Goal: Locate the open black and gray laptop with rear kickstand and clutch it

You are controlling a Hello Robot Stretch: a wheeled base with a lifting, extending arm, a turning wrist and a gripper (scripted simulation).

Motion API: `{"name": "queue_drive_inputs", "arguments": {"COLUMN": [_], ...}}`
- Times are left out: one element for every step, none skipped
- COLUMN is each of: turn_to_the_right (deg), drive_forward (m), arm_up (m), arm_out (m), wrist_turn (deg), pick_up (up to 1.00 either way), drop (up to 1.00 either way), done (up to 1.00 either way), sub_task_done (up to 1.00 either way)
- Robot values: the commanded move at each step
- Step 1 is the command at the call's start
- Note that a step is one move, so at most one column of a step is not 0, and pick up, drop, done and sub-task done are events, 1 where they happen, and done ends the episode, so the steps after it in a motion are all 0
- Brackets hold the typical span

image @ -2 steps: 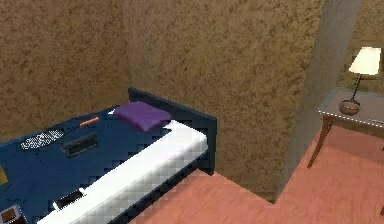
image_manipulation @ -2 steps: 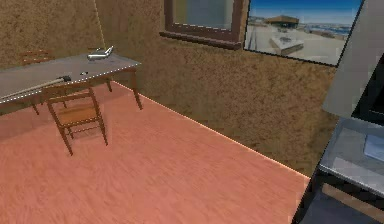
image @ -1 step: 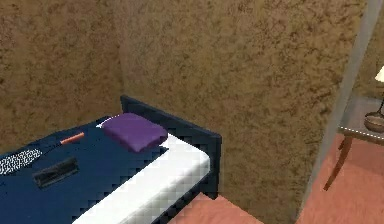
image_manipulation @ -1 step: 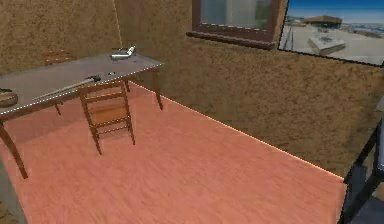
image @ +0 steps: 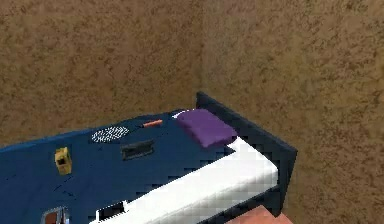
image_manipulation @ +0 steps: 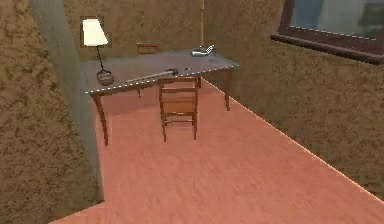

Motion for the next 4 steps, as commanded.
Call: {"name": "queue_drive_inputs", "arguments": {"turn_to_the_right": [0.0,-21.0,0.0,-45.0], "drive_forward": [0.55,0.0,0.05,0.0], "arm_up": [0.0,0.0,0.0,0.0], "arm_out": [0.0,0.0,0.0,0.0], "wrist_turn": [0.0,0.0,0.0,0.0], "pick_up": [0.0,0.0,0.0,0.0], "drop": [0.0,0.0,0.0,0.0], "done": [0.0,0.0,0.0,0.0], "sub_task_done": [0.0,0.0,0.0,0.0]}}
